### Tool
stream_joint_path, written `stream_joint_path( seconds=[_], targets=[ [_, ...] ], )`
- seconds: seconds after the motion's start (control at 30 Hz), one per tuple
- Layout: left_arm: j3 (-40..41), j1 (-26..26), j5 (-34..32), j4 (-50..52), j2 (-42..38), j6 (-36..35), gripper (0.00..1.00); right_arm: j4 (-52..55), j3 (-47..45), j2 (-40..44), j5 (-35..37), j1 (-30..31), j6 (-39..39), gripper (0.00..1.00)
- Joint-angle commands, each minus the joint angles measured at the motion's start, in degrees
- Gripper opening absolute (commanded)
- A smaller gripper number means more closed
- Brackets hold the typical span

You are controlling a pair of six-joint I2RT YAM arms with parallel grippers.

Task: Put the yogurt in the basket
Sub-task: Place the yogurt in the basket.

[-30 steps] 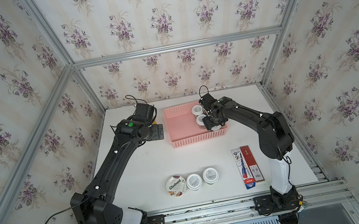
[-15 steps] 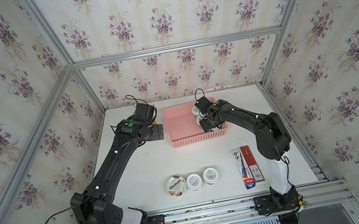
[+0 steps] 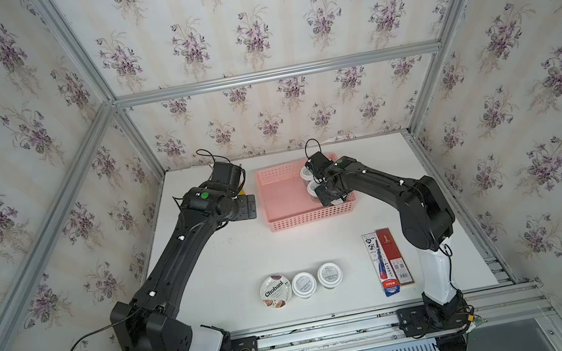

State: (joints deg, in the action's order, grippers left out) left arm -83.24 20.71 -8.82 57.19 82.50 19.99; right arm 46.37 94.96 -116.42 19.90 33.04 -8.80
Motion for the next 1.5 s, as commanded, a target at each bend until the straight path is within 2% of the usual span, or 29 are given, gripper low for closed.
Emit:
stream_joint_path(
  seconds=[0.0, 0.93, 1.47],
  targets=[
    [0.10, 0.03, -0.23, -0.56, 0.02, 0.32, 0.99, 0.39, -0.02, -0.28, 1.82, -0.07, 0.24, 0.74],
    [0.33, 0.03, 0.03, -0.52, -0.15, 0.56, 0.99, 1.07, -0.55, -0.12, 6.37, -0.34, 1.12, 0.74],
    [0.19, 0.05, -0.32, -0.61, -0.05, 0.58, 0.99, 0.12, -1.36, -0.05, 4.38, -0.37, 1.46, 0.74]
  ],
)
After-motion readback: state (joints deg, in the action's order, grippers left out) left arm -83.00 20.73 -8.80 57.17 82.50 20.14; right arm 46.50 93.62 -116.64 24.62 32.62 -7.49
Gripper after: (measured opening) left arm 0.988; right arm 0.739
